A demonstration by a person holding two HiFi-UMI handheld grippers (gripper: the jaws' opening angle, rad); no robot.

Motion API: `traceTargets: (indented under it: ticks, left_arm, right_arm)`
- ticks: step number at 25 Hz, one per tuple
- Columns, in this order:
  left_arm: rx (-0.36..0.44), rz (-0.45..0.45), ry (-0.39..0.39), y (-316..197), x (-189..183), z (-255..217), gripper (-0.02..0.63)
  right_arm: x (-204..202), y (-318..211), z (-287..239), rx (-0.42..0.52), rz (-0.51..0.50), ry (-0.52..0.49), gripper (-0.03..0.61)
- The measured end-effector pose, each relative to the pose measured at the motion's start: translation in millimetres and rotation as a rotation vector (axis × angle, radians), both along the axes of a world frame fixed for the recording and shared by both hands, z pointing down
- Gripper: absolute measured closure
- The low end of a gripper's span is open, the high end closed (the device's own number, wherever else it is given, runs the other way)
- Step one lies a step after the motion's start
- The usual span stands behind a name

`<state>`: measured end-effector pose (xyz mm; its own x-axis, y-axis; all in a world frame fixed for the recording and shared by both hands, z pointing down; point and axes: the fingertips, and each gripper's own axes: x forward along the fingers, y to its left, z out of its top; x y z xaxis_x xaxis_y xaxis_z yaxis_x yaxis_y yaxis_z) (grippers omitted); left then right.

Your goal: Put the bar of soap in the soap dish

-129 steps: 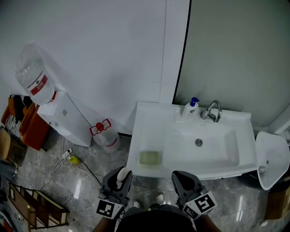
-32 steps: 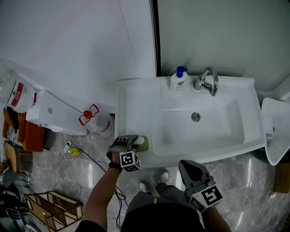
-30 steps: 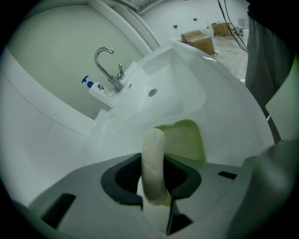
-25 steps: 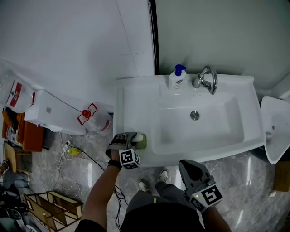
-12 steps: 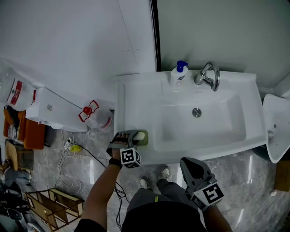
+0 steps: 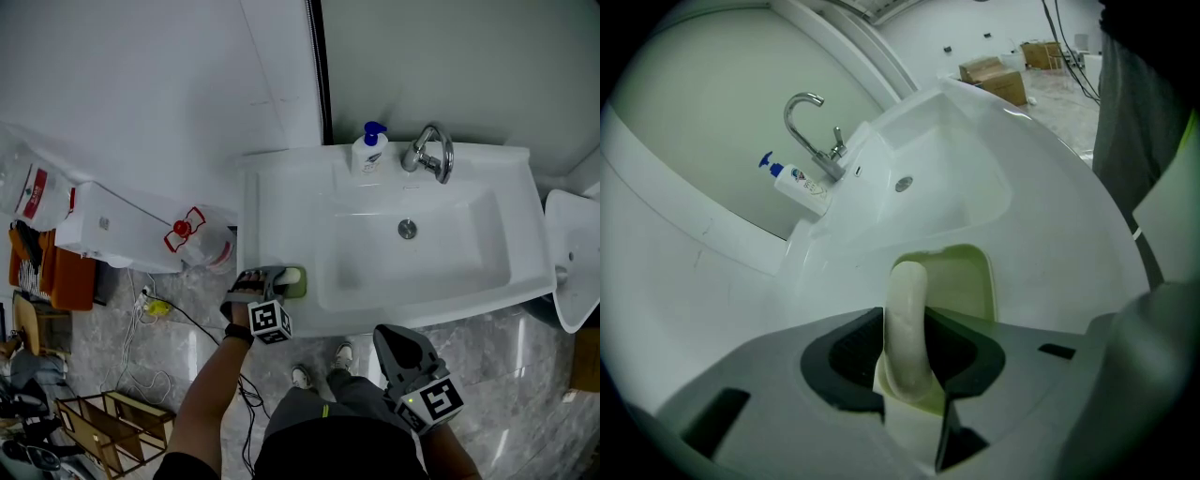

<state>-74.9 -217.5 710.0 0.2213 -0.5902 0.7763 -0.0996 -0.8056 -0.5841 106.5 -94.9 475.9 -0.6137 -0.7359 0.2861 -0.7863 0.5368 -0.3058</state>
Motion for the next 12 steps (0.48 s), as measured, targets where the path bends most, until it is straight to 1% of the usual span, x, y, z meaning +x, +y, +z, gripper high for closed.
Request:
traceTargets:
  ticks: [12]
  left_arm:
    - [-0.011,-0.01,-0.005,3.1,-1.1,-0.3,0.485]
  right_arm:
    - [1.3,3.8,-0.2,0.004,0.008,-0.003,0.568]
